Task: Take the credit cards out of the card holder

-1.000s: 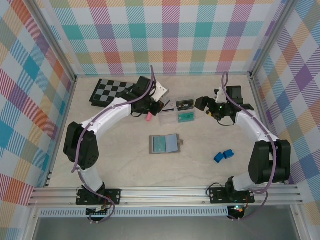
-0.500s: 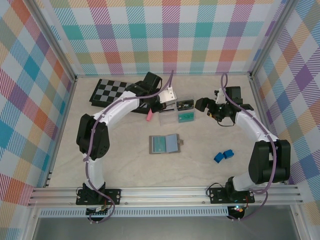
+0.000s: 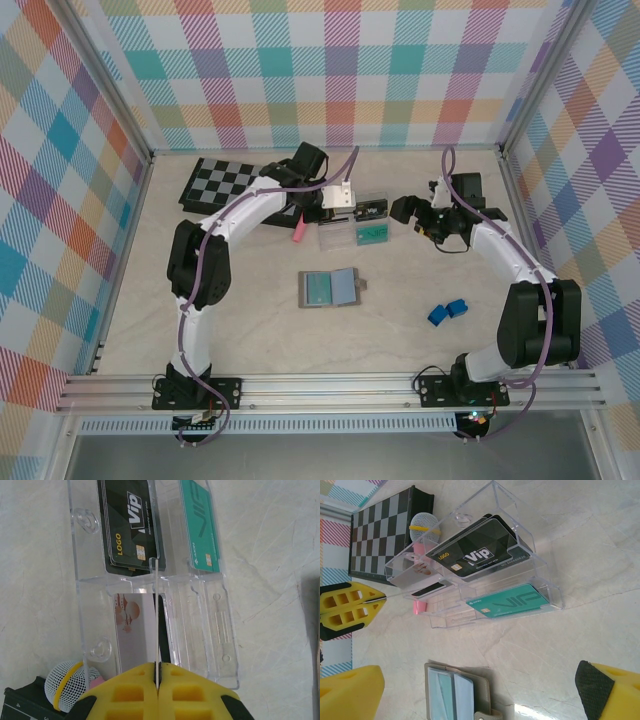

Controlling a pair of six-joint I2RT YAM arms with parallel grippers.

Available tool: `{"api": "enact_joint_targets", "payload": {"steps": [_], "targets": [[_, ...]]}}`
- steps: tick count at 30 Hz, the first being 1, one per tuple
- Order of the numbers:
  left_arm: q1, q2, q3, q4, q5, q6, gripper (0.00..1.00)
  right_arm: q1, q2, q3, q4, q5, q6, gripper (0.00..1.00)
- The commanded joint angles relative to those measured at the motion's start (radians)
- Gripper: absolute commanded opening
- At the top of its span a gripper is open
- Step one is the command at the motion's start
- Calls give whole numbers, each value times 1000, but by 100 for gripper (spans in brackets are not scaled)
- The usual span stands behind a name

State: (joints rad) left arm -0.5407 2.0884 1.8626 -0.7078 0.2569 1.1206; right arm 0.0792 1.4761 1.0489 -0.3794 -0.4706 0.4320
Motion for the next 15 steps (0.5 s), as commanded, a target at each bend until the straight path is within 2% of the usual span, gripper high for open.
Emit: {"api": "enact_joint_targets", "payload": {"steps": [1, 7, 15], "targets": [[-1, 21, 5, 12, -49, 16, 0, -3, -10, -6, -3, -2, -13, 100], [-2, 34, 14, 32, -90, 7, 1, -3, -10, -6, -3, -3, -15, 100], [-2, 48, 10, 67, -114, 7, 11, -9, -36, 2, -17, 25, -40, 100]]}}
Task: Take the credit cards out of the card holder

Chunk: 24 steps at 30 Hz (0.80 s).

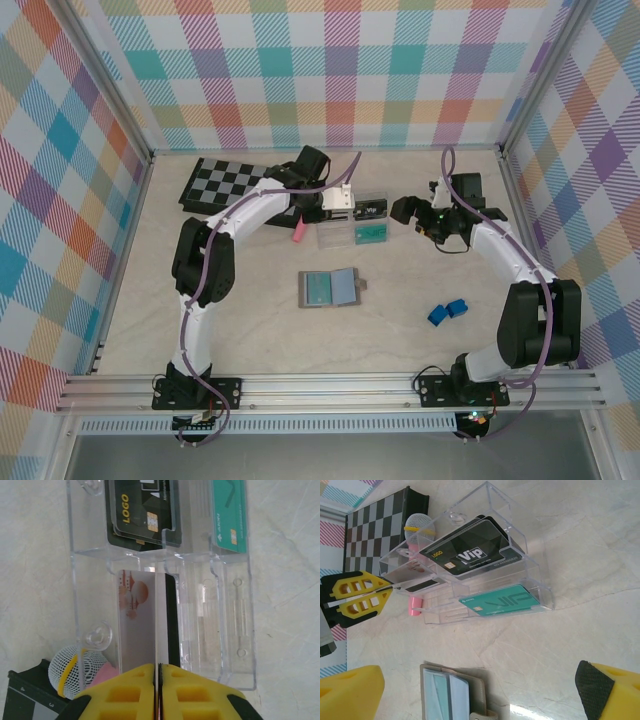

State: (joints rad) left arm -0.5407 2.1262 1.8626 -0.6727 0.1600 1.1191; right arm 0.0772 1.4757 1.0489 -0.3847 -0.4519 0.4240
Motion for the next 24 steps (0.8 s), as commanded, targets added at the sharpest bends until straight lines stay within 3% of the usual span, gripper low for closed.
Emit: {"api": "enact_joint_targets", "payload": {"steps": [1, 6, 13, 18, 24], "targets": [[-2, 11, 10, 40, -22, 6, 14, -8, -36, 2, -12, 4, -33, 100], [-2, -7, 8, 49, 4, -14, 26, -11, -31, 1, -12, 0, -33, 100], [1, -84, -22, 95, 42, -77, 29, -10, -25, 0, -4, -31, -37, 100], [10, -215, -137, 230, 61, -233, 32, -7, -27, -7, 11, -78, -47, 100], [10, -453, -395, 344, -30, -449, 34, 58, -24, 11, 2, -75, -47, 100]]}}
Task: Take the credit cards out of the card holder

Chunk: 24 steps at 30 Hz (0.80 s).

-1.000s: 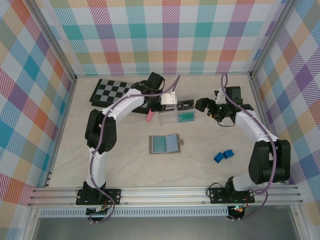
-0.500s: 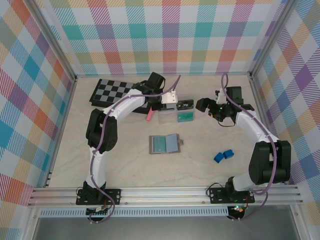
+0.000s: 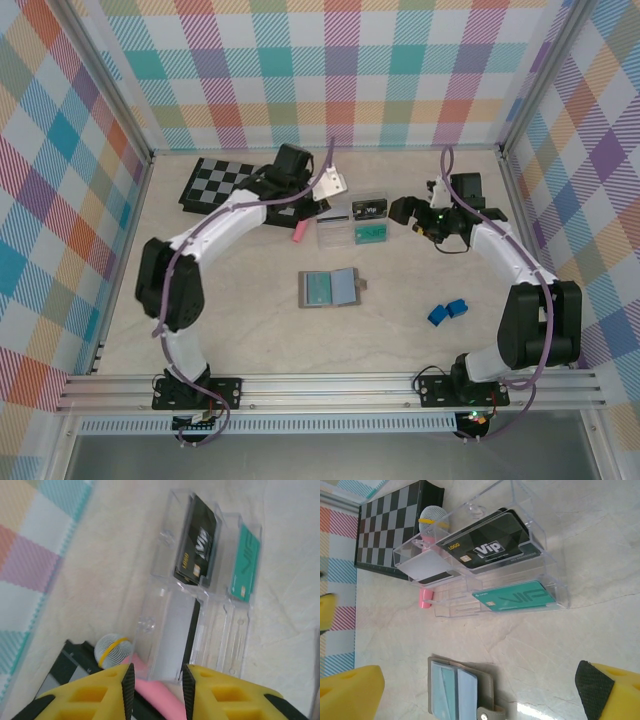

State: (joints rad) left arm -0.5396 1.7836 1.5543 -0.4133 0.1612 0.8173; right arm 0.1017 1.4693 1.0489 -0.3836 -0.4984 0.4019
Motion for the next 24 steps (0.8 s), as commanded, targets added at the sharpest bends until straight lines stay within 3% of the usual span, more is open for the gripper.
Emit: {"api": "enact_joint_targets", "payload": {"steps": [1, 8, 12, 15, 19, 24], "targets": [[9, -156, -140, 102, -47, -193, 34, 52, -15, 15, -5, -23, -25, 99], [8, -458, -534, 338, -138, -566, 45, 225, 20, 26, -43, 35, -3, 89], [5, -582, -662, 334, -265, -763, 52, 323, 57, 28, -63, 50, 48, 82], [7, -673, -763, 308, -411, -958, 69, 397, 94, 28, -61, 69, 91, 76], [10, -783, -854, 229, -521, -1135, 83, 479, 153, 45, -61, 104, 113, 67], [25, -876, -929, 153, -550, -1338, 91, 530, 245, 80, -67, 110, 150, 56]]}}
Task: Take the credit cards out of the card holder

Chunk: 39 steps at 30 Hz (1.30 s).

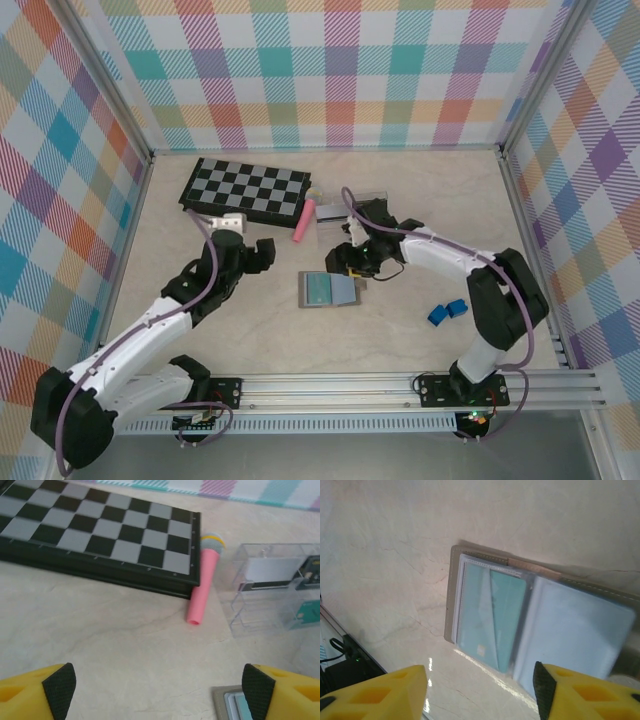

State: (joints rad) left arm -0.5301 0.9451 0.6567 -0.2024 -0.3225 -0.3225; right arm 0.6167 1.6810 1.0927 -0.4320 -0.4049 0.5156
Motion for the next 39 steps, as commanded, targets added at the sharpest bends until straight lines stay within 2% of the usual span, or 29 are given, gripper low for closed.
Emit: {"api": "enact_joint_targets", "payload": {"steps": [1, 4, 8, 13, 23, 28, 33, 39], "targets": [[23, -53, -48, -59, -49, -231, 92, 25, 50, 42, -21, 17, 42, 53], [51, -93, -123, -8, 9, -297, 100, 54, 101, 69, -44, 32, 53, 45], [99, -122, -191, 4, 68, -374, 100, 82, 156, 107, -87, 77, 70, 39], [136, -107, -174, -39, 159, -333, 100, 108, 204, 153, -140, 142, 66, 39], [137, -35, -123, -54, 230, -291, 100, 127, 274, 230, -251, 263, 44, 33], [137, -3, -109, -25, 303, -302, 100, 130, 309, 246, -270, 274, 41, 29], [138, 65, -72, -15, 424, -313, 100, 130, 333, 253, -282, 279, 41, 24], [133, 185, -45, 56, 621, -360, 83, 130, 343, 240, -283, 290, 47, 19]]}}
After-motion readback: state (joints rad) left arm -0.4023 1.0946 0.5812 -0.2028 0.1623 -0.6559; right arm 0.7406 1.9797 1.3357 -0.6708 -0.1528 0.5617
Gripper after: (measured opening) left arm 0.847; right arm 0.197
